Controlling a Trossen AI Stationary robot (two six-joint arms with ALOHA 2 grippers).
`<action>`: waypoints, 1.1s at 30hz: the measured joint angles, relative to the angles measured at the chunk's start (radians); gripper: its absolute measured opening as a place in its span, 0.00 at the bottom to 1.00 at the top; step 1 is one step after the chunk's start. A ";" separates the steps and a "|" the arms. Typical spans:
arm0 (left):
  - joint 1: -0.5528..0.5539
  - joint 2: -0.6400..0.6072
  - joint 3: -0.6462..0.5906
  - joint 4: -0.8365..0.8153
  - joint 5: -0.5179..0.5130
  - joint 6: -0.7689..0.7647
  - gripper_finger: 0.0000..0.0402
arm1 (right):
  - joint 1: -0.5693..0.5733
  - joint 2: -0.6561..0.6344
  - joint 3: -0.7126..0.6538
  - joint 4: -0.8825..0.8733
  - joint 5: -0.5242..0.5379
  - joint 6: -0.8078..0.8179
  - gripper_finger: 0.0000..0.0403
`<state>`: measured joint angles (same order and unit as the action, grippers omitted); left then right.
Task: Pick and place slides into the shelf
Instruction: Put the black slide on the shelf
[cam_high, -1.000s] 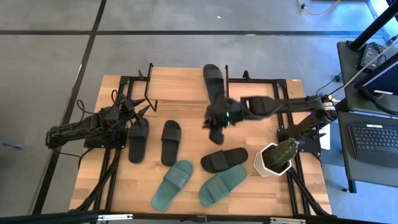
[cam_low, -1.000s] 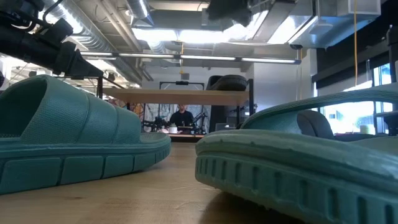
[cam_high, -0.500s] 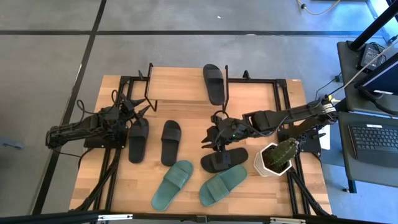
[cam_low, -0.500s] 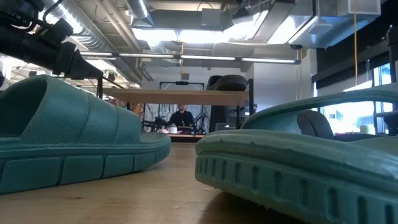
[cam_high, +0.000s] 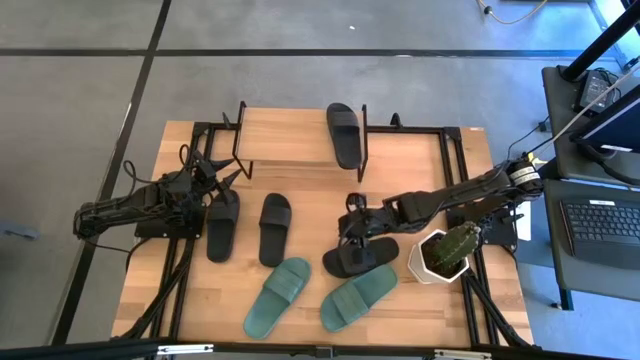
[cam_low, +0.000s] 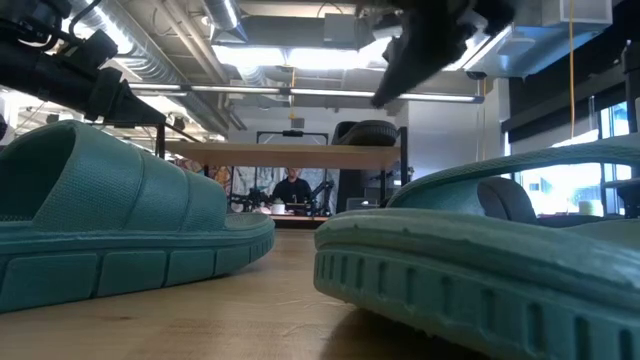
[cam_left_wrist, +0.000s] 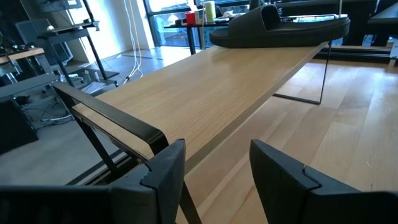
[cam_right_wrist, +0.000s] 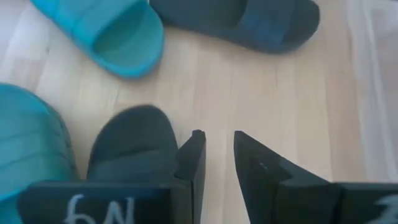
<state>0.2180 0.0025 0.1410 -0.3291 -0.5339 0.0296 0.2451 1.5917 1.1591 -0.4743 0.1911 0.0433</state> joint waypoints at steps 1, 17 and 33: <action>0.000 0.000 0.000 0.000 0.000 0.000 0.43 | 0.000 0.000 -0.016 0.002 0.000 0.000 0.21; 0.000 0.000 0.000 0.000 0.000 0.000 0.43 | 0.000 0.000 -0.119 0.046 0.000 0.003 0.22; 0.000 0.000 0.000 0.000 0.000 0.000 0.43 | -0.006 0.000 -0.119 0.066 -0.002 0.135 0.57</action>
<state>0.2182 0.0025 0.1410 -0.3290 -0.5339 0.0296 0.2386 1.5917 1.0401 -0.4088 0.1894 0.1787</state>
